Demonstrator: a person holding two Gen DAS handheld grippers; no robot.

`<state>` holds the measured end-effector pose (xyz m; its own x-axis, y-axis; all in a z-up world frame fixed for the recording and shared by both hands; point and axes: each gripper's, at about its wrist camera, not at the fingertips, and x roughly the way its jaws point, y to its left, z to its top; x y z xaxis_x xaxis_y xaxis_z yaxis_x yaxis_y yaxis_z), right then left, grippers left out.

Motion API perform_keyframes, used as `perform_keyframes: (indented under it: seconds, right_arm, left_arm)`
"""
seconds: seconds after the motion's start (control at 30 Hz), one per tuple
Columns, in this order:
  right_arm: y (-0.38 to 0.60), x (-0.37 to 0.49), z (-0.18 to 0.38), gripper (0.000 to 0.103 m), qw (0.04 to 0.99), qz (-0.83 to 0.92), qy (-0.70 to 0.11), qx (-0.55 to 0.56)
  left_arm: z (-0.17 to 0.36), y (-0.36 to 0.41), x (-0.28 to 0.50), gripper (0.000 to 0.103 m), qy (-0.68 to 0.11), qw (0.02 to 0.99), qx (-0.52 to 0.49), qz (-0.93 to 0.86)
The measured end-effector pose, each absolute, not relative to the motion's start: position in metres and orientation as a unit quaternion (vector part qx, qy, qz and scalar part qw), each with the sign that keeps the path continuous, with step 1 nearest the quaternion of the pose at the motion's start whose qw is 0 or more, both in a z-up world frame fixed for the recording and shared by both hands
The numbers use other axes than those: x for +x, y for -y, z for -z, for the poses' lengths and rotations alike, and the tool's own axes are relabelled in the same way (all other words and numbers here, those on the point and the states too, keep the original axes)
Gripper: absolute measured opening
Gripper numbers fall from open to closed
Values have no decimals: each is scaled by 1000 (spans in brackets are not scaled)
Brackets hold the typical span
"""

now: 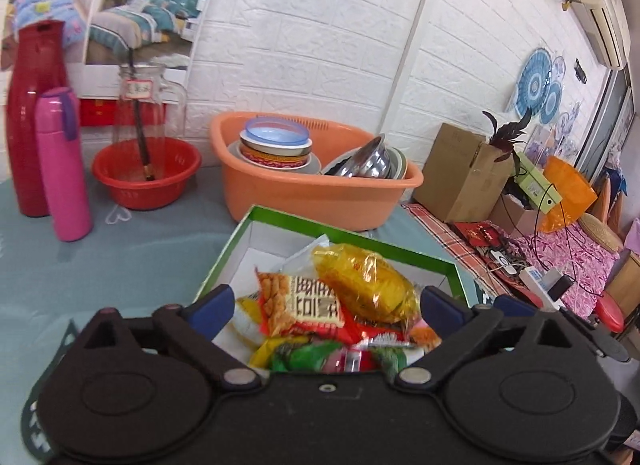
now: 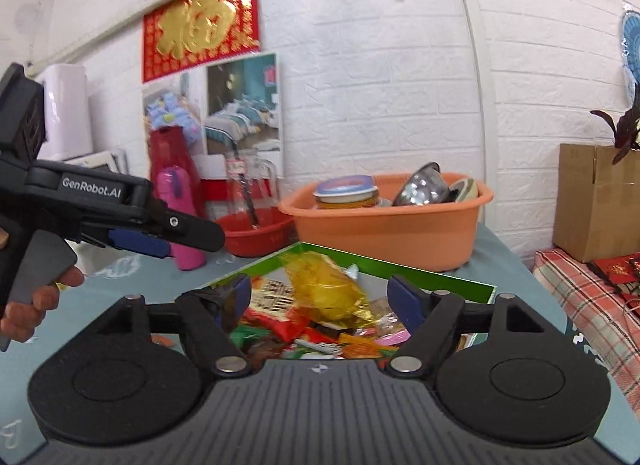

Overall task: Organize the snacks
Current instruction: 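Lower the yellow bread into the green box and release, then grasp the clear red-date bag with the left tool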

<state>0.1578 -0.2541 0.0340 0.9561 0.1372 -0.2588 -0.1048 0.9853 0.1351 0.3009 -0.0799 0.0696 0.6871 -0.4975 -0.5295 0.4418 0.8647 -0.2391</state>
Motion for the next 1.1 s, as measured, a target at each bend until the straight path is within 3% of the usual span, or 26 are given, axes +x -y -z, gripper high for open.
perform_keyframes:
  seconds: [0.47, 0.83, 0.9, 1.1]
  right_arm:
    - [178, 117, -2, 103, 951, -187, -228, 93]
    - [130, 113, 15, 103, 930, -230, -274, 82]
    - [129, 114, 16, 103, 929, -228, -279, 80]
    - [123, 117, 20, 103, 927, -227, -290, 76]
  left_arm:
    - [-35, -17, 224, 103, -346, 919, -70, 175]
    - [12, -54, 254, 103, -380, 906, -89, 163]
    - [20, -57, 262, 96, -392, 897, -106, 173]
    - [38, -64, 271, 94, -398, 889, -138, 180]
